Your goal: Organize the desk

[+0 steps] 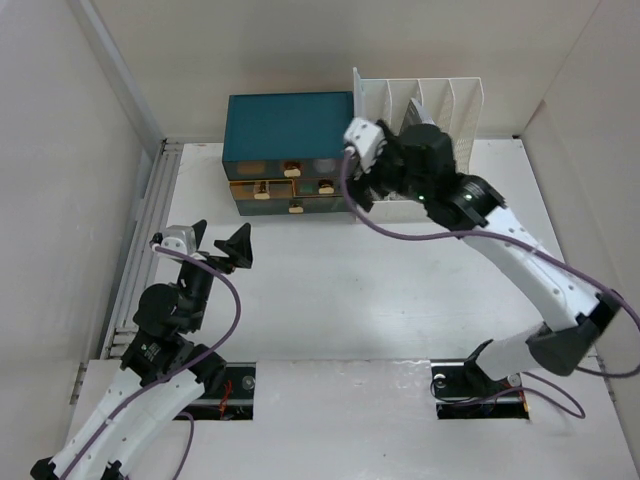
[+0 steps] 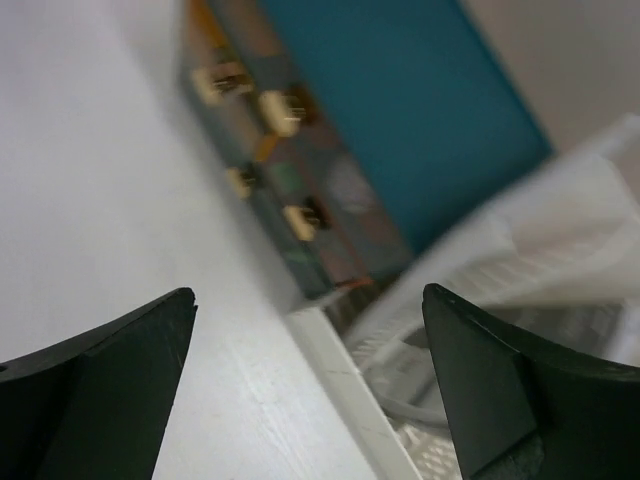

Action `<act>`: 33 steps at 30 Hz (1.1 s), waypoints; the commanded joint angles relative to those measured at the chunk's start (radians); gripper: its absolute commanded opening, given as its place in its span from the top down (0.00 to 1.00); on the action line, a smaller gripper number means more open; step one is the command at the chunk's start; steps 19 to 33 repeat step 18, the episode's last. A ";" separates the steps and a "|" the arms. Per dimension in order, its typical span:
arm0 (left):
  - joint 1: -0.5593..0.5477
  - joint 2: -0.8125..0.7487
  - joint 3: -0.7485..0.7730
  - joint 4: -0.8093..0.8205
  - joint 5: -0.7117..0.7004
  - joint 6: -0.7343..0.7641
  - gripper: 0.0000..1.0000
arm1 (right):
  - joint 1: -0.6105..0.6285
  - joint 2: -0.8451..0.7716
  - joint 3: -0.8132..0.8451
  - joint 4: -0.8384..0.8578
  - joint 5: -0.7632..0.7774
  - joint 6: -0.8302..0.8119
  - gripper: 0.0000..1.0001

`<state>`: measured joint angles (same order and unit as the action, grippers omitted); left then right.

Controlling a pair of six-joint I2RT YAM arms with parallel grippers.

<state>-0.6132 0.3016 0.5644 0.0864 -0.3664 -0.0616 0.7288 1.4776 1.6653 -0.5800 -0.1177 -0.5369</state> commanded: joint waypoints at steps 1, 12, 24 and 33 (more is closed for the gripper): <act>0.003 0.028 -0.004 0.085 0.013 -0.020 0.00 | -0.069 -0.147 -0.079 0.218 0.246 0.146 0.00; 0.032 0.396 0.172 0.190 0.150 -0.060 0.00 | -0.256 -0.437 -0.482 0.506 0.612 0.436 0.00; 0.032 0.637 0.255 0.220 0.150 -0.018 0.00 | -0.373 -0.563 -0.673 0.592 0.489 0.382 0.00; 0.032 0.637 0.255 0.220 0.150 -0.018 0.00 | -0.373 -0.563 -0.673 0.592 0.489 0.382 0.00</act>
